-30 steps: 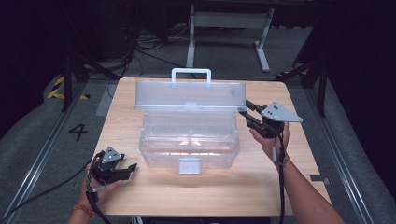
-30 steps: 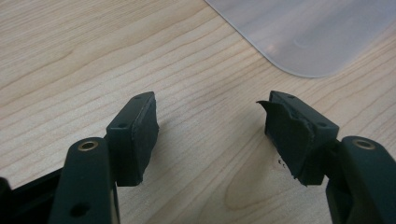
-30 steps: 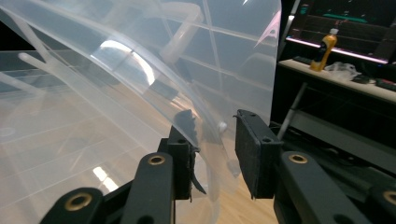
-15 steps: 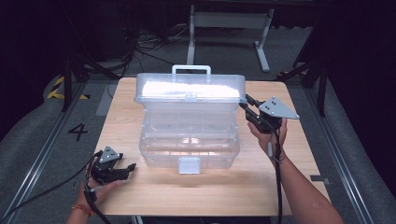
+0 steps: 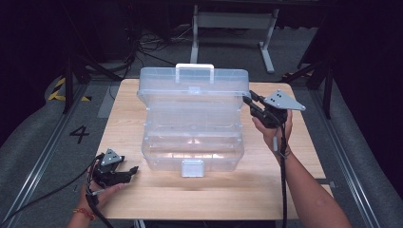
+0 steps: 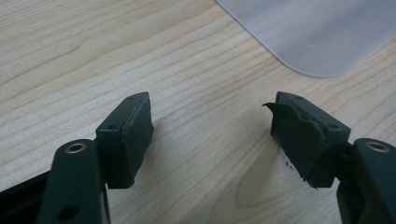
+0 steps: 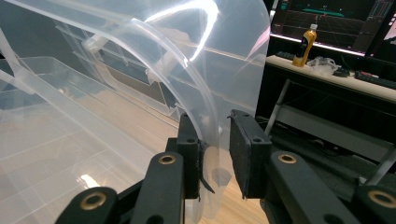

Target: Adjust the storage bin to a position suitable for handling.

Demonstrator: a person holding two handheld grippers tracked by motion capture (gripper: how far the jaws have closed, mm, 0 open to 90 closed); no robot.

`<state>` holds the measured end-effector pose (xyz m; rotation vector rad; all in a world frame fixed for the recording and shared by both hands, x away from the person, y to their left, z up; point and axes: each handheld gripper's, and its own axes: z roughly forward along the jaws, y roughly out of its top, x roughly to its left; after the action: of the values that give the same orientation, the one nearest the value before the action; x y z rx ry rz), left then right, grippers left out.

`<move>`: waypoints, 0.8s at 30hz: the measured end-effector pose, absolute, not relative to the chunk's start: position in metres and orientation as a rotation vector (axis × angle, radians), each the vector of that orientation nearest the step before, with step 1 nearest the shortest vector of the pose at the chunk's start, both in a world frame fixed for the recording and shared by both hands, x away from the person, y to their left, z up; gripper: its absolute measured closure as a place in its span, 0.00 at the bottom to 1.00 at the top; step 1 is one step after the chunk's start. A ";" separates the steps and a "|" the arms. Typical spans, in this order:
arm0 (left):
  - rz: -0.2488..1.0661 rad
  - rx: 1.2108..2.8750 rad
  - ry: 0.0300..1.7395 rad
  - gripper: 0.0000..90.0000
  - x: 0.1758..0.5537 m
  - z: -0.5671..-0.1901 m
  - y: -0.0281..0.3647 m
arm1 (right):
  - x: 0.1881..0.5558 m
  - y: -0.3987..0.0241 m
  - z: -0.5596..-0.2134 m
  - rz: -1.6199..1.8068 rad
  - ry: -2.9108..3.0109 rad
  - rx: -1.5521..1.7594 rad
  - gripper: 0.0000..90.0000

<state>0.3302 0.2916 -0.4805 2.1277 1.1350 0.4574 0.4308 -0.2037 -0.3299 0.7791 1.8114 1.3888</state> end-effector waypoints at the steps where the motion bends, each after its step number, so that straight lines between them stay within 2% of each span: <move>1: 0.457 2.127 1.135 0.33 0.330 -0.481 0.292 | 0.433 -0.204 -0.328 1.387 1.820 0.783 0.83; 24: 0.449 2.139 1.116 0.32 0.333 -0.481 0.292 | 0.458 -0.207 -0.316 1.412 1.880 0.815 0.84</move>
<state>0.3330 0.2918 -0.4806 2.1391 1.1160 0.4485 0.4576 -0.2072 -0.3159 0.8152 1.8799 1.4123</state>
